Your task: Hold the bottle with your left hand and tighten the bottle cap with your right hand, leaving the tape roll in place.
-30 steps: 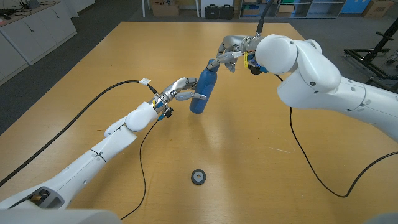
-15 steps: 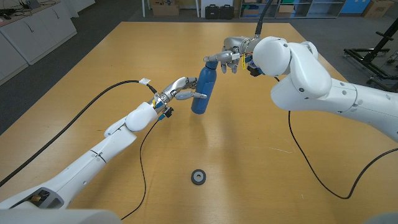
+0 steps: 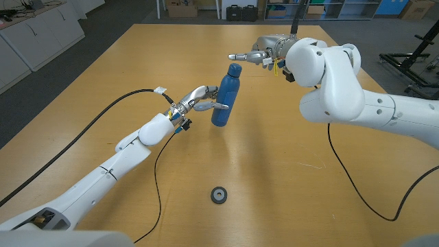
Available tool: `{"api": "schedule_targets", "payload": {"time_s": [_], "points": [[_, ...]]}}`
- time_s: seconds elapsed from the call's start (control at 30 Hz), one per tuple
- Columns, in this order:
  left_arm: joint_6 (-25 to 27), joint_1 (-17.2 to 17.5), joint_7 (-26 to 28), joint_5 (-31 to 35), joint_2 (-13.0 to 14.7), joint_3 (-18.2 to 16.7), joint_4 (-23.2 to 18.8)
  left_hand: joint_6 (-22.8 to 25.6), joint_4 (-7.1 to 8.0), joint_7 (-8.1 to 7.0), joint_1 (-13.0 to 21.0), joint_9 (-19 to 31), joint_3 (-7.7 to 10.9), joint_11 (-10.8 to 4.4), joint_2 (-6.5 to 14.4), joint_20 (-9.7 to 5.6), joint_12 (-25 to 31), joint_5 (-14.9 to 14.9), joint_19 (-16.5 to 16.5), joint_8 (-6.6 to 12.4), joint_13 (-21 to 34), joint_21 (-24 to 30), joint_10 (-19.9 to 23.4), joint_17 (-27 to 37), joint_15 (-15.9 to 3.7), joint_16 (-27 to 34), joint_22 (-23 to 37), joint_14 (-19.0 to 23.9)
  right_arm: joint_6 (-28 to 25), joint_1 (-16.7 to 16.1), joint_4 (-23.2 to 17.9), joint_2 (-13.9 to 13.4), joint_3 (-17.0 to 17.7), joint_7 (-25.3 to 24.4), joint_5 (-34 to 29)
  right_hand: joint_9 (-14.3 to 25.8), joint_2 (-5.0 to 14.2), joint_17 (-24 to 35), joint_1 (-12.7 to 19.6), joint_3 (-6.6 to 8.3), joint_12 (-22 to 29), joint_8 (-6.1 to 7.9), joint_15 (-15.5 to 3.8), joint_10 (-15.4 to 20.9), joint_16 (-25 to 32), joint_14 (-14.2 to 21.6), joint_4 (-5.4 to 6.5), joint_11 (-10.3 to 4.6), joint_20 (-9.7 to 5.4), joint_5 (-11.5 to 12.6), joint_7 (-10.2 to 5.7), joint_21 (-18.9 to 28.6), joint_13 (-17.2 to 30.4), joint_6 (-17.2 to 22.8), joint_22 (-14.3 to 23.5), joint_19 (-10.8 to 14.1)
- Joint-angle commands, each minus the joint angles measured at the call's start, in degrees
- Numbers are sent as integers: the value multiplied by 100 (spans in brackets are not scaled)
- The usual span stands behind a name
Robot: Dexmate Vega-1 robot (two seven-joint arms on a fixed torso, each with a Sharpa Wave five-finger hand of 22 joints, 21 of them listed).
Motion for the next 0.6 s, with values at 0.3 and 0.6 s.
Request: {"api": "schedule_targets", "payload": {"time_s": [0.3,0.6], "points": [[79,75,15,-15,38,-29,-87,1040,627,-958,640,-3,602,-496,847,-669,41,40,42,48,33,1,487,20,-868,-5,12,5,2679,-2222,449,18,3594,-1542,3906,139,290,-204,1596,582,-294,-84,-314,-212,-475,-981,-856,-536,313,165,-571,-555,-206,2,-2,-1147],[79,79,20,-10,54,-41,-115,1030,629,-943,631,-2,604,-484,847,-658,39,41,36,40,38,-4,484,21,-866,-7,12,0,3068,-2152,669,-154,3616,-1851,4401,169,379,-262,1920,749,-241,21,-542,171,-367,-750,-975,-909,296,207,-916,-570,-250,365,1,-1084]]}}
